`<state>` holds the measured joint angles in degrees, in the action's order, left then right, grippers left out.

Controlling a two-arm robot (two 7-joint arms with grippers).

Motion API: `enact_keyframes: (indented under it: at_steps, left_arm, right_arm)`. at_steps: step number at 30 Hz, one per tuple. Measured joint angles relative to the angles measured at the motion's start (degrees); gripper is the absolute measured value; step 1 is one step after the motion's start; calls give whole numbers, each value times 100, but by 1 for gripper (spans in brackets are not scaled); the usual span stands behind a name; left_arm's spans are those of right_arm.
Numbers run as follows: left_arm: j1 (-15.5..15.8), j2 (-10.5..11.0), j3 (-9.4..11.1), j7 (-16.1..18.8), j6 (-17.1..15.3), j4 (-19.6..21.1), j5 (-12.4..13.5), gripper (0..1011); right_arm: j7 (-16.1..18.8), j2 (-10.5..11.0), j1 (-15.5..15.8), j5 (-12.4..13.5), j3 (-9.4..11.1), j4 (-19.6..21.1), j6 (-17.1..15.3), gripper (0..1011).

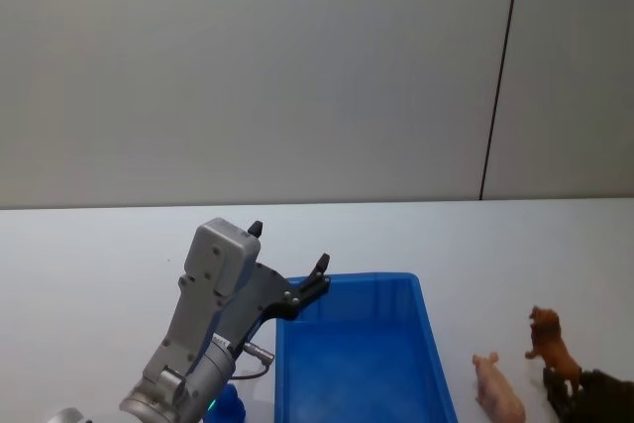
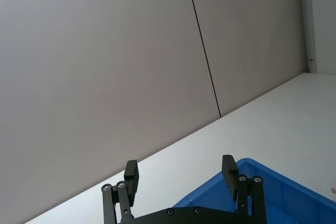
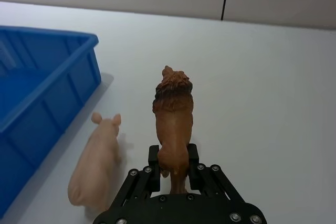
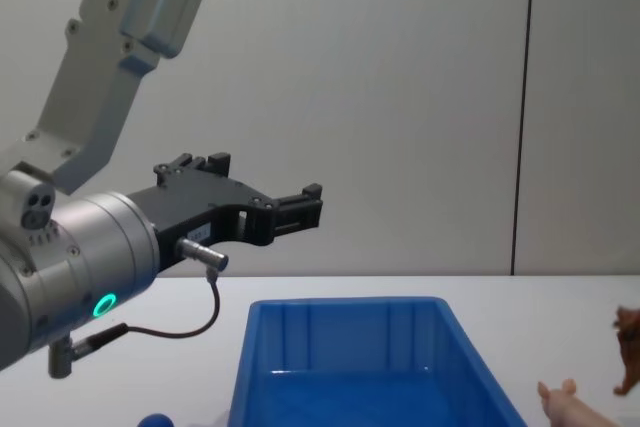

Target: Pick up the two dolls from the table and place them into the box.

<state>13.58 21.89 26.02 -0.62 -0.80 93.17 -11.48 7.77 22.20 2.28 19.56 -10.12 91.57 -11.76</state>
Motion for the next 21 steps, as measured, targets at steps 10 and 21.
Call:
enact_keyframes:
  at_steps: [10,21]
  left_arm:
    - [0,0,0,0,0,0,0,1002]
    - [0,0,0,0,0,0,0,1001]
  right_arm:
    - [-17,-30,-119,-271,-14,343,166,275]
    - [412,-265,-515,-557,-173,679,42,275]
